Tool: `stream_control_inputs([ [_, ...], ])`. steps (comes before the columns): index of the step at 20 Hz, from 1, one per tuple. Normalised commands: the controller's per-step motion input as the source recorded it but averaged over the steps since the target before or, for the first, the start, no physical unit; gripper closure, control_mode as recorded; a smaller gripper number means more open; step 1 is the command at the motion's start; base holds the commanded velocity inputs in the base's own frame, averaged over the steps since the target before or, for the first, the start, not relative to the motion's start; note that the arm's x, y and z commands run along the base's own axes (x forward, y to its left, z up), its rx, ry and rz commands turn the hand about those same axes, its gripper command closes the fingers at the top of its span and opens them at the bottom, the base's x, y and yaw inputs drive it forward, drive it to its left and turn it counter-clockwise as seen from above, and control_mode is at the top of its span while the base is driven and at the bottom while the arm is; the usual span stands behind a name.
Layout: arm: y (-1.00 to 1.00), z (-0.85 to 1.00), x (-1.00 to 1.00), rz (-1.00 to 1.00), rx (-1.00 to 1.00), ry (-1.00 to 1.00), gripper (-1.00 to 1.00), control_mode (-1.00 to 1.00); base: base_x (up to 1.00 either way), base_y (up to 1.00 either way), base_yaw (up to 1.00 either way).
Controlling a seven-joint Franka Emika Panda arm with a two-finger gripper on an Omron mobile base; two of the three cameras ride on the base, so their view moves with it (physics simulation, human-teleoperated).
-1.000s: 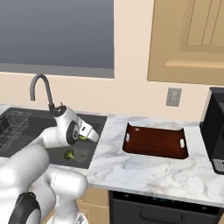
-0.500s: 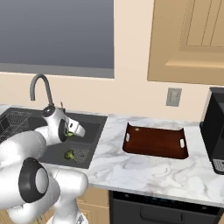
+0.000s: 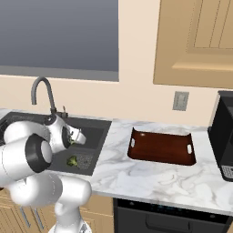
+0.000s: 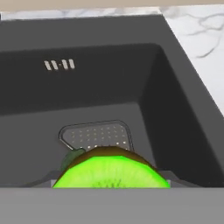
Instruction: Pick up all produce items and place them in the sink. Turn on the sink faucet to wash them. Then turn the sink off and put them in the tray.
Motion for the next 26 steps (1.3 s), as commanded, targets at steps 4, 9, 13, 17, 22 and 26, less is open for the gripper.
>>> stream_control_inputs([
  [4,0.12,-0.32,0.22,0.02,0.0,0.04,1.0,-1.0,0.0,0.0,0.0],
  [9,0.08,-0.22,0.23,0.02,0.02,0.05,1.0,-1.0,0.0,0.0,0.0],
  [13,0.08,-0.2,0.19,0.03,0.01,0.07,1.0,-1.0,0.0,0.0,0.0],
  [17,0.07,-0.29,0.14,0.01,0.0,0.07,1.0,-1.0,0.0,0.0,0.0],
  [22,0.05,-0.3,0.16,0.02,0.0,0.06,1.0,-1.0,0.0,0.0,0.0],
  [26,0.05,-0.26,0.2,0.02,0.0,0.07,1.0,-1.0,0.0,0.0,0.0],
])
